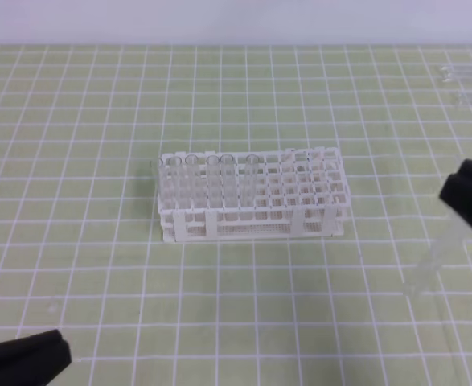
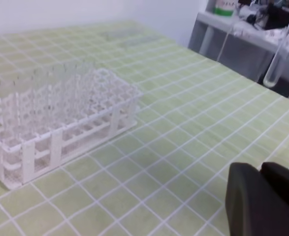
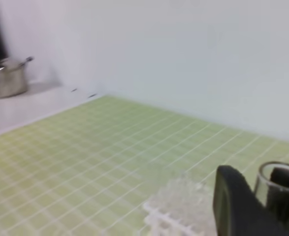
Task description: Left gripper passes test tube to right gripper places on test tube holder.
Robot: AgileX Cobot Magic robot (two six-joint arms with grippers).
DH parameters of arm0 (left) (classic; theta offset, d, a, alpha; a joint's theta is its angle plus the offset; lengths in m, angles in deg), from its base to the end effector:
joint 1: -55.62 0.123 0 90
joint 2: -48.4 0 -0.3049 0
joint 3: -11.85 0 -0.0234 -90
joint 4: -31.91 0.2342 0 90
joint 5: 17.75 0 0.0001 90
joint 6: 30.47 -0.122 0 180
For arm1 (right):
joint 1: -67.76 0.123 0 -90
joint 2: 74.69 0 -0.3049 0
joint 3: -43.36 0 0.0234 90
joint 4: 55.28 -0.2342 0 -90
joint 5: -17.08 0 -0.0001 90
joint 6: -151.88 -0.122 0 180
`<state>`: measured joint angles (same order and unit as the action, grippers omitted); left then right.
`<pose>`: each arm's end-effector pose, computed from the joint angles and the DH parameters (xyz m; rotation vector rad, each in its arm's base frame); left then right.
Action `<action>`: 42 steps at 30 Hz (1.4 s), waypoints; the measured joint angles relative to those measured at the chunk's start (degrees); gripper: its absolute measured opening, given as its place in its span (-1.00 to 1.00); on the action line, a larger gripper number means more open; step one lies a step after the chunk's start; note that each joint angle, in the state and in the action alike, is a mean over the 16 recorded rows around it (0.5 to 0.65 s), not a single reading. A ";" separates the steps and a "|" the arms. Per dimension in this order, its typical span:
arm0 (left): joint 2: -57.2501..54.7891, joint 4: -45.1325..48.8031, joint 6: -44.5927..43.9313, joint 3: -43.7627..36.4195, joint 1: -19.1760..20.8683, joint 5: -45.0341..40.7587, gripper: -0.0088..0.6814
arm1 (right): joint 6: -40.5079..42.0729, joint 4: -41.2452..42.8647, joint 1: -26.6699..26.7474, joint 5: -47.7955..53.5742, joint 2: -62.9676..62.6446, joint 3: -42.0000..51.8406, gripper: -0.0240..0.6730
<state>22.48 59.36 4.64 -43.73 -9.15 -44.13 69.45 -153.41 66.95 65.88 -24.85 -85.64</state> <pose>0.0521 -0.0519 0.2825 0.7335 1.7460 -0.7219 0.1204 0.0892 0.3326 -0.5794 1.5317 0.7199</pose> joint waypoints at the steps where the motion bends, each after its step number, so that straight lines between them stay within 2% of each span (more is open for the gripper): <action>1: 1.07 -0.06 0.07 -0.34 0.00 -0.13 -0.90 | 1.12 -0.23 0.00 0.94 0.84 0.00 -0.65; 7: 4.13 -0.41 0.13 -1.29 0.00 -1.01 -0.90 | 7.03 -1.06 0.00 5.00 4.82 -0.29 -0.65; 14: 4.38 -0.55 0.37 -1.36 0.00 -1.49 -0.90 | 12.00 -1.04 0.00 4.51 7.28 -2.94 -0.65; 23: 4.27 -0.46 0.55 -1.36 0.00 -1.50 -0.90 | 13.96 -1.11 0.00 1.65 12.79 -10.27 -0.65; 29: 4.27 -0.42 0.46 -1.36 0.00 -1.54 -0.90 | 14.06 -1.17 0.33 3.45 20.24 -15.68 -0.65; 37: 4.38 -0.52 0.45 -1.37 0.00 -1.54 -0.90 | 16.09 -1.17 4.32 6.40 30.04 -21.88 -0.65; 42: 4.31 -0.48 0.43 -1.36 0.00 -1.45 -0.90 | 19.84 -1.17 8.69 2.76 33.49 -24.37 -0.65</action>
<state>26.80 58.88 5.07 -45.09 -9.15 -45.59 89.29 -154.58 75.64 68.65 8.65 -110.01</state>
